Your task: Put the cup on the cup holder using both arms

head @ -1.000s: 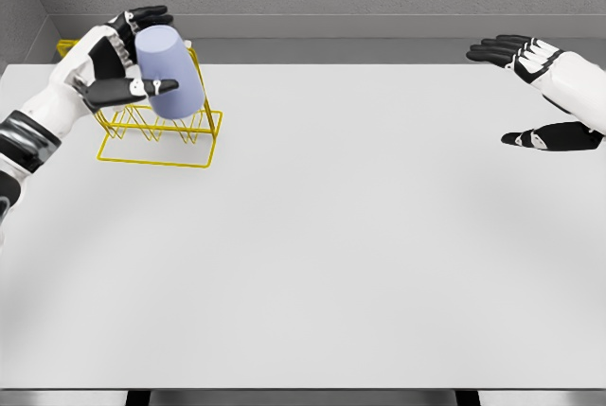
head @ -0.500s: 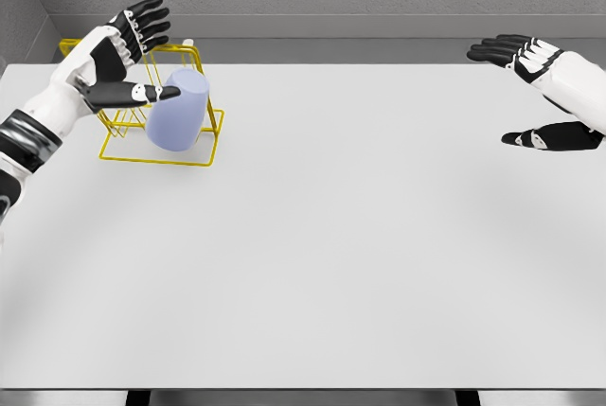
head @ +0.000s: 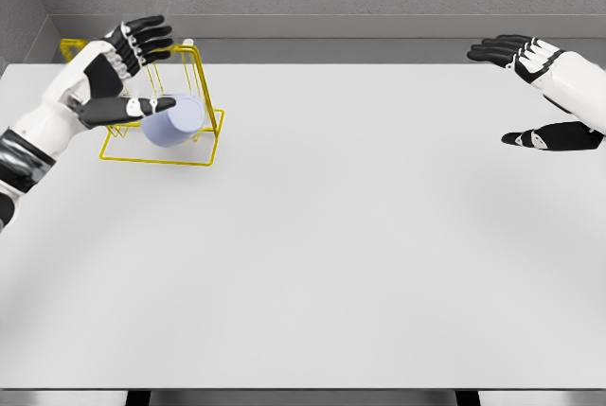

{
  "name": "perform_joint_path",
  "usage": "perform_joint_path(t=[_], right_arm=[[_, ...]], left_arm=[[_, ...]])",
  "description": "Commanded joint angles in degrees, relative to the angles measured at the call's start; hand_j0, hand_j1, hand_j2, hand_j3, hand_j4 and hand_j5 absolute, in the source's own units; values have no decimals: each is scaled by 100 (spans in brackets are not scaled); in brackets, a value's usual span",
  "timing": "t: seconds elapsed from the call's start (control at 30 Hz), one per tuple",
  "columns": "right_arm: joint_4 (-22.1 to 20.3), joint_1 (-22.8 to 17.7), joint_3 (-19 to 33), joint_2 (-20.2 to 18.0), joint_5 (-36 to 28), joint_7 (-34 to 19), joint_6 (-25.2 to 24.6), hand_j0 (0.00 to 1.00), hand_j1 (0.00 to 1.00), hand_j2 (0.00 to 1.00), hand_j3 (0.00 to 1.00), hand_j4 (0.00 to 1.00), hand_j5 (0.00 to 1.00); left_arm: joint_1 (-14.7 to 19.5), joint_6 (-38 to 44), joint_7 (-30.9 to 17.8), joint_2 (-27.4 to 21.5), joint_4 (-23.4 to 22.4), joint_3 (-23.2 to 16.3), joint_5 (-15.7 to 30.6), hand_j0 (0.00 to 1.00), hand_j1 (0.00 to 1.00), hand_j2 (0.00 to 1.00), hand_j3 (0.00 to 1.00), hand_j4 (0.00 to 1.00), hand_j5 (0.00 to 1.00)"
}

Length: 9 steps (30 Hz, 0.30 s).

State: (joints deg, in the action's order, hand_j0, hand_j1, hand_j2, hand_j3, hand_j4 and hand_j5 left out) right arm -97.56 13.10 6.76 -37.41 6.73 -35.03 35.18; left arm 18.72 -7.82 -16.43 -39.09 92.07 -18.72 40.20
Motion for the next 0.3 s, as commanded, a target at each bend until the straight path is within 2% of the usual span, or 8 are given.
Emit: perform_joint_path(t=[0.0,0.1,0.17,0.27], right_arm=[[0,0,1,-3,-40,3,-18,100,100,100,100,100,100],[0,0,1,-3,-40,3,-18,100,100,100,100,100,100],[0,0,1,-12,-40,3,-18,100,100,100,100,100,100],[0,0,1,-3,-40,3,-18,100,100,100,100,100,100]], left_arm=[[-18,-307,0,-292,127,35,58,100,100,100,100,100,100],[-597,-316,0,-652,443,509,49,100,100,100,100,100,100],[-809,-342,0,-775,505,720,58,100,100,100,100,100,100],[-1275,-922,0,-767,479,1072,49,100,100,100,100,100,100]])
